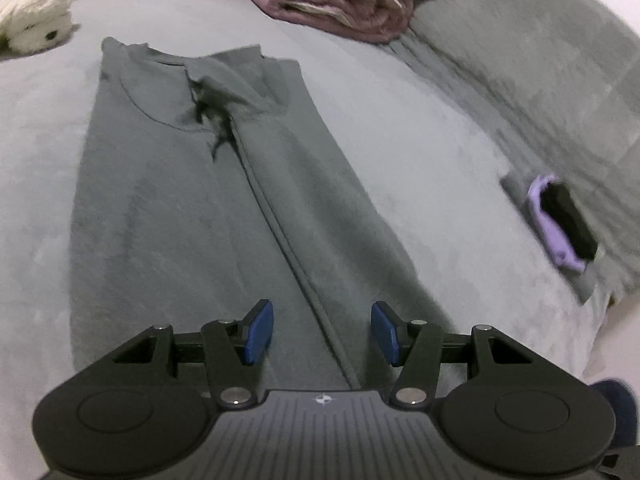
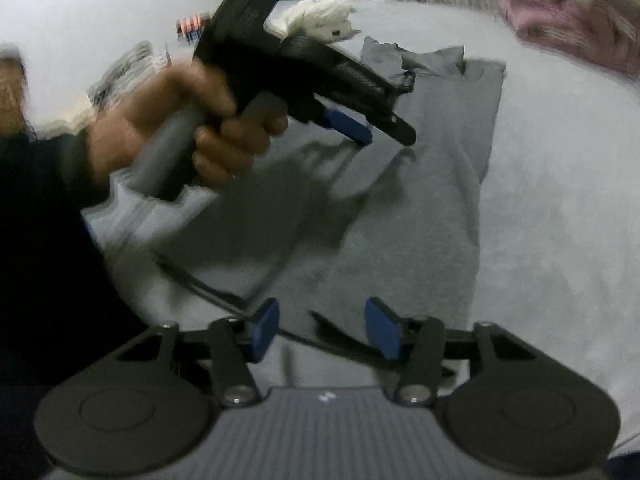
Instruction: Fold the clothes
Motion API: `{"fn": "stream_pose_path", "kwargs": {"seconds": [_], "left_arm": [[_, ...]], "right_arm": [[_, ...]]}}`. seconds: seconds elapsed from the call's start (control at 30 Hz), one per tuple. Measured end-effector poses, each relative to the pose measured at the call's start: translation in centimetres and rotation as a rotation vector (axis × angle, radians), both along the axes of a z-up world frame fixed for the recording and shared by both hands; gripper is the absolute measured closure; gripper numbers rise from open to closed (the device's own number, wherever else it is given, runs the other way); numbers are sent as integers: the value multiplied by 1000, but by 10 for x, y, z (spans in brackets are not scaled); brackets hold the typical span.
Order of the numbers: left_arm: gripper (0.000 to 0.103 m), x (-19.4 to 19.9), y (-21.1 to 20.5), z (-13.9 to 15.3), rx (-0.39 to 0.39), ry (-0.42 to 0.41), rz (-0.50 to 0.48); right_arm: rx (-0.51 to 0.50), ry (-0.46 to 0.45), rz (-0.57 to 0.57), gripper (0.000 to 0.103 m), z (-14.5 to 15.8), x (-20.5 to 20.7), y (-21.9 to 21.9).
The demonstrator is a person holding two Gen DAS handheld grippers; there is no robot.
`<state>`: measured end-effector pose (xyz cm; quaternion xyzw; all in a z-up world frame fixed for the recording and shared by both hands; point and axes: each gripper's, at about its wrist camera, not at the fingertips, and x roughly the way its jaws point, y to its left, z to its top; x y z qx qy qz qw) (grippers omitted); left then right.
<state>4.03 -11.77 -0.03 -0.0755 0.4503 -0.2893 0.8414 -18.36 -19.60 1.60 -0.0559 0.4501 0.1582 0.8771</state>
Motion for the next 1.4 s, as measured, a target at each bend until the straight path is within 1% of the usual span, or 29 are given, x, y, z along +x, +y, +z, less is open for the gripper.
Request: {"fn": "stream_pose_path", "kwargs": {"seconds": [0.03, 0.1, 0.27, 0.33, 0.37, 0.4, 0.43, 0.47, 0.5, 0.57, 0.6, 0.63, 0.67, 0.7, 0.77, 0.8, 0.87, 0.97, 1.03, 1.1, 1.23, 1.27, 1.33, 1.37, 1.4], "left_arm": [[50, -2, -3, -1, 7, -2, -5], [50, -5, -3, -1, 16, -12, -4], [51, -9, -2, 3, 11, -12, -6], [51, -10, -3, 3, 13, -24, -13], [54, -11, -3, 3, 18, -31, -12], [61, -12, -3, 3, 29, -41, -8], [64, -12, -3, 2, 40, -47, -2], [69, -12, -2, 2, 45, -49, 2], [71, -11, -1, 2, 47, -50, 5], [71, -9, 2, 1, 41, -43, 13], [71, -8, 3, 0, 36, -39, 17], [71, -7, 3, 0, 32, -36, 20], [71, -6, 4, 0, 30, -36, 24], [71, -5, 4, 0, 28, -35, 28], [71, -2, 4, -2, 20, -36, 37], [71, 0, 4, -2, 17, -37, 41], [71, 2, 4, -4, 14, -43, 47], [71, 4, 4, -5, 0, -50, 57], [71, 7, 3, -6, -10, -58, 61], [71, 11, 4, -8, -24, -61, 66], [71, 17, 6, -11, -49, -70, 63], [71, 18, 6, -11, -52, -75, 62], [71, 19, 6, -12, -59, -83, 62], [71, 20, 6, -12, -62, -86, 62], [70, 21, 6, -13, -65, -88, 60]], "right_arm": [[-58, -15, 8, 83, -6, 0, 9], [-99, -34, 4, 91, -10, 0, 15], [-15, -74, -83, 92, 20, -10, 11], [-17, -57, -80, 92, 17, -10, 16], [-18, -49, -80, 92, 15, -10, 18], [-21, -42, -82, 92, 10, -12, 20], [-16, -31, -83, 92, 7, -11, 23], [-10, -21, -83, 91, 4, -10, 25], [-3, -16, -72, 86, 4, -10, 26], [17, -13, -47, 81, 9, -5, 25], [45, -26, -44, 75, 16, -3, 17], [75, -39, -44, 72, 24, -1, 9], [107, -59, -69, 67, 34, 4, -4], [140, -75, -103, 64, 45, 11, -20], [181, -97, -164, 64, 59, 32, -52], [189, -103, -191, 64, 61, 45, -68], [215, -75, -254, 64, 57, 78, -98], [315, -14, -302, 64, 40, 131, -140], [334, 10, -330, 64, 29, 163, -159], [337, 26, -345, 64, 18, 198, -170], [368, 35, -330, 64, -2, 254, -171], [367, 44, -328, 63, -7, 268, -171], [326, 54, -343, 63, -16, 290, -165], [302, 48, -336, 65, -19, 295, -162], [278, 41, -328, 85, -22, 300, -158]]}}
